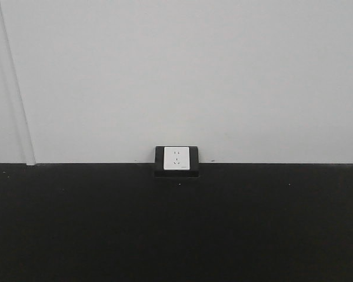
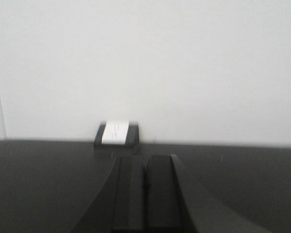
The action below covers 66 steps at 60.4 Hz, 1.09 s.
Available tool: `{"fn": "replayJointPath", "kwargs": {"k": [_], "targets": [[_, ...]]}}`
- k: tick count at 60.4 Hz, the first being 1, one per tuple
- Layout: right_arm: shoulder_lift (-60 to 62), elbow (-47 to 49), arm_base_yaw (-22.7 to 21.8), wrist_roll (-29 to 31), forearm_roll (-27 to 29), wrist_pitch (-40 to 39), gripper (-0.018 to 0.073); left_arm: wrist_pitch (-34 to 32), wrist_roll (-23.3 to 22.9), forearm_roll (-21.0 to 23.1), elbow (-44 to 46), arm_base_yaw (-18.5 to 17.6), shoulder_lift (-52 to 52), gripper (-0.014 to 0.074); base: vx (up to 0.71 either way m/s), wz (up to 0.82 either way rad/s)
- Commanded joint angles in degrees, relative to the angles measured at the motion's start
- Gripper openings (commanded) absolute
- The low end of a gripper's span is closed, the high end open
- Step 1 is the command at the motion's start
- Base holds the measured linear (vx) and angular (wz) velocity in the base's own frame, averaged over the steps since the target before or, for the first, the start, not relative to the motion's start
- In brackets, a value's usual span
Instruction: Grab transparent chemical and place on left bench
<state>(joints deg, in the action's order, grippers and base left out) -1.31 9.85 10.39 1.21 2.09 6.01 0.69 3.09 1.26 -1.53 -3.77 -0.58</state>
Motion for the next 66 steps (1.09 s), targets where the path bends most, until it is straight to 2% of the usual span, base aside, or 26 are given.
{"fn": "replayJointPath", "kwargs": {"k": [1,15,28,33,43,50,59,63,66], "targets": [[-6.3,10.9,-0.2,2.0,-2.7,-0.1,-0.0004,-4.5,-0.4,0.0,-0.9,-0.1,-1.1,-0.0003,0.0,0.0],[-23.6,25.7,-0.2,1.7,-3.8,1.2,-0.0004,-4.5,-0.4,0.0,-0.9,-0.1,-1.1,-0.0003,0.0,0.0],[-31.5,28.0,-0.2,1.6,-3.3,0.2,0.001,-4.5,-0.4,0.0,-0.9,-0.1,-1.1,-0.0003,0.0,0.0],[-33.7,28.0,-0.2,1.5,-2.1,0.4,0.0055,-4.5,-0.4,0.0,-0.9,-0.1,-1.1,-0.0003,0.0,0.0],[-35.7,28.0,-0.2,1.5,-2.1,0.5,0.0225,-4.5,-0.4,0.0,-0.9,-0.1,-1.1,-0.0003,0.0,0.0],[-35.9,28.0,-0.2,1.5,-2.1,0.4,0.0442,-4.5,-0.4,0.0,-0.9,-0.1,-1.1,-0.0003,0.0,0.0],[-35.9,28.0,-0.2,1.7,-2.1,-2.0,0.0675,-4.5,-0.4,0.0,-0.9,-0.1,-1.1,-0.0003,0.0,0.0],[-35.9,28.0,-0.2,1.5,-1.7,-3.8,0.0732,-4.5,-0.4,0.0,-0.9,-0.1,-1.1,-0.0003,0.0,0.0],[-35.9,28.0,-0.3,1.4,-1.7,-5.4,0.073,-4.5,-0.4,0.0,-0.9,-0.1,-1.1,-0.0003,0.0,0.0]]}}
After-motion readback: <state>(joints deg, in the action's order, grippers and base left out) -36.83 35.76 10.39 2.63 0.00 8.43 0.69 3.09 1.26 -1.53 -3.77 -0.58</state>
